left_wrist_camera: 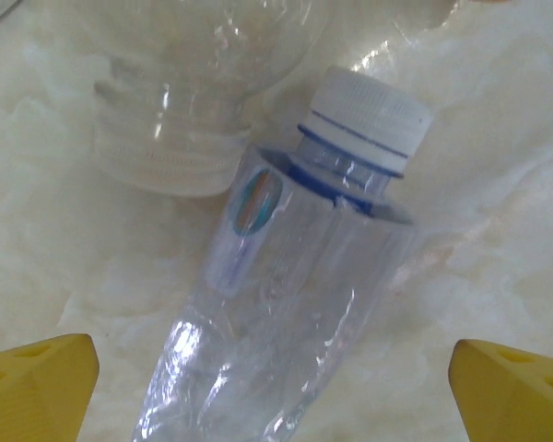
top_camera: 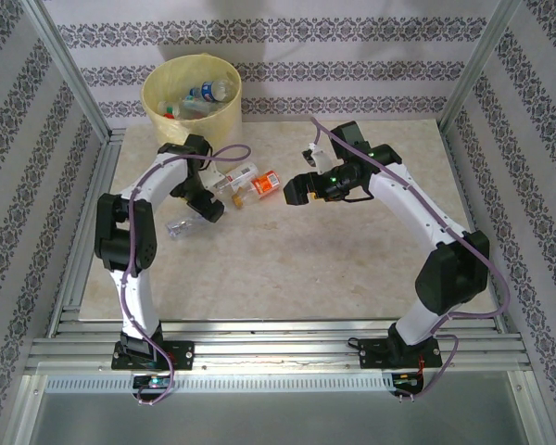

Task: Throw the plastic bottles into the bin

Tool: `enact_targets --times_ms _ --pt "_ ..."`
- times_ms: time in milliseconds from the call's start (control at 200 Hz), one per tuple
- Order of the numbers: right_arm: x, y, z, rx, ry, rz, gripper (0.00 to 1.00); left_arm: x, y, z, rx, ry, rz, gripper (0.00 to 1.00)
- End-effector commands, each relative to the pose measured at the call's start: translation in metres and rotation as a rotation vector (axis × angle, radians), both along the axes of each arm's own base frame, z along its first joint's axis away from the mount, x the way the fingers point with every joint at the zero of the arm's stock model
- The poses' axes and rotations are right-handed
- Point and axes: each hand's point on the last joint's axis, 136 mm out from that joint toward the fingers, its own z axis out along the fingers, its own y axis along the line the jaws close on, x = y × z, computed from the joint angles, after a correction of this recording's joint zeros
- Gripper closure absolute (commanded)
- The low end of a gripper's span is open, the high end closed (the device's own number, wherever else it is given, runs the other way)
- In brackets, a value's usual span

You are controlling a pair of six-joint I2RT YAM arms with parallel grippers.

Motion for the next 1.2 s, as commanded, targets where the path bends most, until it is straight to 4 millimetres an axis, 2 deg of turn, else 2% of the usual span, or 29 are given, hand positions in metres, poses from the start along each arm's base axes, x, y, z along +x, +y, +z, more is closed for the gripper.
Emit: enact_targets --times_ms 0,510,734,799,919,1194 --pt "0.001 0.003 0.003 -0.011 -0.001 0.005 0.02 0.003 -0.013 -0.002 -0.029 0.017 -0.037 0.03" --pt "0.008 0.008 0.000 -0.012 0.009 0.011 0.02 0.002 -0.013 -0.036 -0.014 0.104 0.007 0.09" --pt "0.010 0.008 -0.002 -0.011 0.012 0.005 0.02 -0.003 -0.015 -0.039 -0.033 0.121 0.010 0.11" --pt "0.010 0.008 -0.004 -0.014 0.012 0.006 0.02 -0.004 -0.015 -0.042 -0.034 0.131 0.017 0.15" --pt "0.011 0.008 -0.004 -0.015 0.012 0.005 0.02 -0.007 -0.015 -0.045 -0.030 0.148 0.033 0.31" --pt "0.013 0.008 -0.005 -0.016 0.008 0.002 0.02 -0.014 -0.012 -0.043 -0.022 0.153 0.051 0.48"
